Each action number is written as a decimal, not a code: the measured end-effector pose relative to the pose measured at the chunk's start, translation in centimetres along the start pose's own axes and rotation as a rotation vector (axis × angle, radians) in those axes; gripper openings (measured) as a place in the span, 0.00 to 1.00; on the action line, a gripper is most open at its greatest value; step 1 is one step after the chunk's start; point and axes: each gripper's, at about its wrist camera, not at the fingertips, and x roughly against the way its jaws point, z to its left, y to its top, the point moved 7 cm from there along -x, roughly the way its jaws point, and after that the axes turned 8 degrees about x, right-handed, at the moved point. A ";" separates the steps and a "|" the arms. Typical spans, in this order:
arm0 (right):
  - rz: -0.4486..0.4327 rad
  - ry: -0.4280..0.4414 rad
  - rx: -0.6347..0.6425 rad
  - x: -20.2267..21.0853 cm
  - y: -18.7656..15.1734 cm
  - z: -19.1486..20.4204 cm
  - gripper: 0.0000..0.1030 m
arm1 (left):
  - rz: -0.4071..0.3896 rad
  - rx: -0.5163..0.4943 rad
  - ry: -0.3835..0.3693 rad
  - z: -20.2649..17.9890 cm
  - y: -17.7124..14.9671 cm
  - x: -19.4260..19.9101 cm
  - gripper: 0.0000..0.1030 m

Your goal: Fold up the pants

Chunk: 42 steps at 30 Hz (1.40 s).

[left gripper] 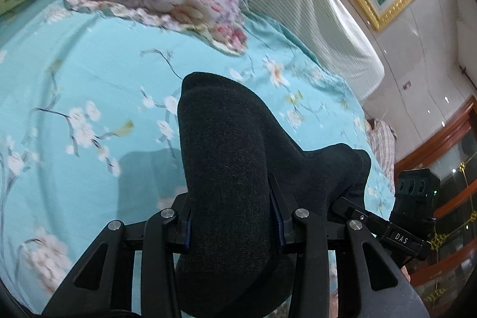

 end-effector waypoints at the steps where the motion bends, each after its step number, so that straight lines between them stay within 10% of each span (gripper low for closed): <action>1: 0.003 0.010 0.014 -0.6 0.6 0.4 0.46 | -0.008 0.006 0.003 0.3 0.4 0.3 0.38; 20: 0.049 0.111 0.141 -8.8 8.8 2.4 0.46 | -0.114 0.065 0.096 4.2 8.7 -0.4 0.38; 42: 0.110 0.117 0.150 -15.5 11.8 0.2 0.47 | -0.121 0.079 0.176 8.0 11.3 -4.5 0.41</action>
